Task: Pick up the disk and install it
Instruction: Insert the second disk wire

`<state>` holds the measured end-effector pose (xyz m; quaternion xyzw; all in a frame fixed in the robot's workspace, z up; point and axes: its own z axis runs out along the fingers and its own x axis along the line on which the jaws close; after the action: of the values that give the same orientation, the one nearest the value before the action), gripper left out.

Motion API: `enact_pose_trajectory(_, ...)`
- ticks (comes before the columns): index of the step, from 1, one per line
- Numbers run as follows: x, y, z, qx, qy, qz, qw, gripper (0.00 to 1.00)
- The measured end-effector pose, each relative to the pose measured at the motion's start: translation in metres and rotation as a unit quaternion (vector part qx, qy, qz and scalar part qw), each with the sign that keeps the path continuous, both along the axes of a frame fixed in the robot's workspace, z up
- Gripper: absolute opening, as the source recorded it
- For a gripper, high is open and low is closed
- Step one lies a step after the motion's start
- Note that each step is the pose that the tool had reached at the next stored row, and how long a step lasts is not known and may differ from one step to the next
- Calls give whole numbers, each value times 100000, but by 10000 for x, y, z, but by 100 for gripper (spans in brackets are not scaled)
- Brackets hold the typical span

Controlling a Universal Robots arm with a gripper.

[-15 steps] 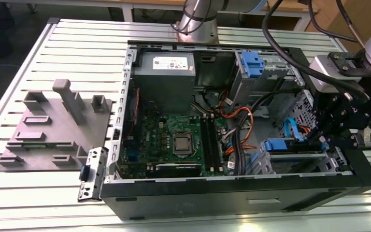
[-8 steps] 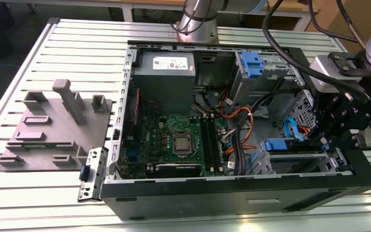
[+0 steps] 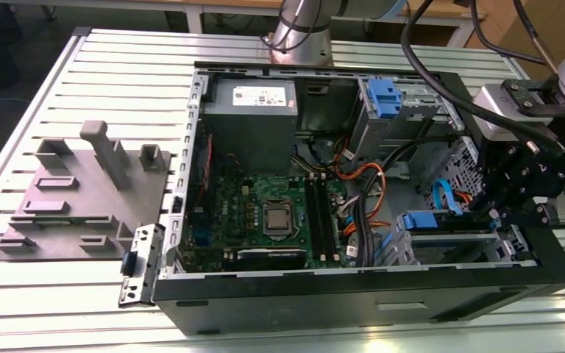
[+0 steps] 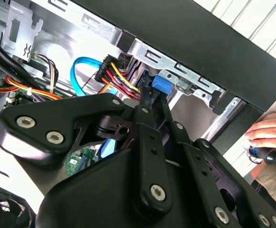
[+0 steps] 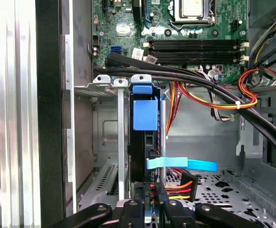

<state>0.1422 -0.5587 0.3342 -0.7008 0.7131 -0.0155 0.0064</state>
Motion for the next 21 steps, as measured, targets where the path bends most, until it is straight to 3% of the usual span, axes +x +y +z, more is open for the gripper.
enact_pose_trajectory(2,0,0,1,-9,1,-2,100000,22)
enact_pose_trajectory(3,0,0,0,-5,-1,-2,100000,16)
enact_pose_trajectory(21,-4,21,25,164,-3,-5,100000,16)
